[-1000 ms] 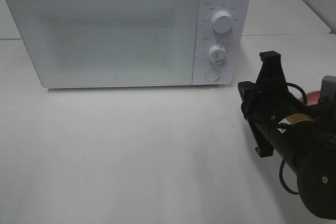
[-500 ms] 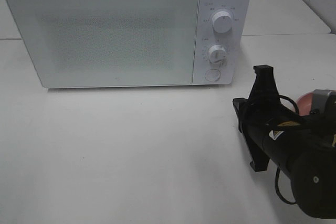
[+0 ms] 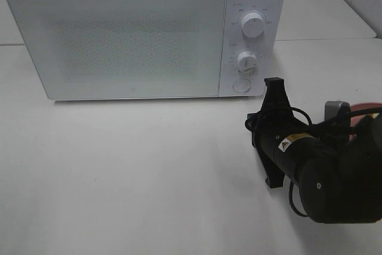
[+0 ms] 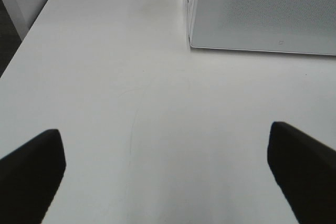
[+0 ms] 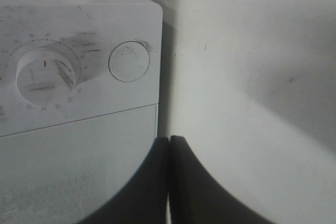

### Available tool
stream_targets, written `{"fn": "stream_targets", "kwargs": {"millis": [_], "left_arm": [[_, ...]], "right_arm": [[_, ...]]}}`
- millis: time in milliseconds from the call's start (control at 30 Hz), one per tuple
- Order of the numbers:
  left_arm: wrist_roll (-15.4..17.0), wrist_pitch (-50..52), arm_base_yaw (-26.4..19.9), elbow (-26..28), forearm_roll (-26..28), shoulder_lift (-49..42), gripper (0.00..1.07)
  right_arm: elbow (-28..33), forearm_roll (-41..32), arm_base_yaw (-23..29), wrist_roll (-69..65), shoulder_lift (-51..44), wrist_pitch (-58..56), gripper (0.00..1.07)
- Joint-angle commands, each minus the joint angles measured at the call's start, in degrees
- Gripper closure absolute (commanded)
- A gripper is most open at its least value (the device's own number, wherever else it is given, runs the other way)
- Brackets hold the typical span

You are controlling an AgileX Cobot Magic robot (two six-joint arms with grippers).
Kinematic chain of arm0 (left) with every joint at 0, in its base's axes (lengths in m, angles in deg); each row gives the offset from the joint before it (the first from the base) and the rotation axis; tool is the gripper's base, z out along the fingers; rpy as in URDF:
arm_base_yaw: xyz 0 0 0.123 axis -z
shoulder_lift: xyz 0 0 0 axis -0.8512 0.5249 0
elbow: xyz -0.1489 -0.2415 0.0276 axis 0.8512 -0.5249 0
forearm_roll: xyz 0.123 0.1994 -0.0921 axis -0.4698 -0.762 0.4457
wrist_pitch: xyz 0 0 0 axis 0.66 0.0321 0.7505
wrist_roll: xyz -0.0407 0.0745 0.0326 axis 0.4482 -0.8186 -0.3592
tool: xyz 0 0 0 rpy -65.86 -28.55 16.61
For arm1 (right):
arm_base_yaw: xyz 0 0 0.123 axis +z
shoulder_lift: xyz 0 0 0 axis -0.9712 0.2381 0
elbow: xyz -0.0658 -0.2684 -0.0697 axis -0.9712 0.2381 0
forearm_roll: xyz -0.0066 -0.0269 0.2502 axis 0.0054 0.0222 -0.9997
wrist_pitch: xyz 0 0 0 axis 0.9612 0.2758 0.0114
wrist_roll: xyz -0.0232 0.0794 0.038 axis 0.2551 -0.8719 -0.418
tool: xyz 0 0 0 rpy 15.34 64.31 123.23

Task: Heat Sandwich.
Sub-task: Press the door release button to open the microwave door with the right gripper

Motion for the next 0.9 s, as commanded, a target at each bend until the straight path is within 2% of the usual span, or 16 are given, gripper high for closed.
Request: {"fn": "stream_targets", "kwargs": {"millis": [33, 333, 600, 900], "left_arm": [[0.0, 0.57, 0.29, -0.23, 0.11, -1.49, 0.06], [0.0, 0.57, 0.29, -0.23, 0.11, -1.49, 0.06], [0.0, 0.57, 0.29, -0.23, 0.11, -1.49, 0.06], [0.0, 0.57, 0.29, -0.23, 0.11, -1.49, 0.06]], "right_arm": [[-1.55, 4.13, -2.29, -0.57, 0.63, -0.29, 1.07], [-8.42, 12.83, -9.05, -2.81, 4.93, -2.86, 1.07], [-11.75, 13.18, -11.12, -2.52, 6.36, -3.27, 1.07], [-15.58, 12.83, -11.23, -2.52, 10.03, -3.32, 1.07]]}}
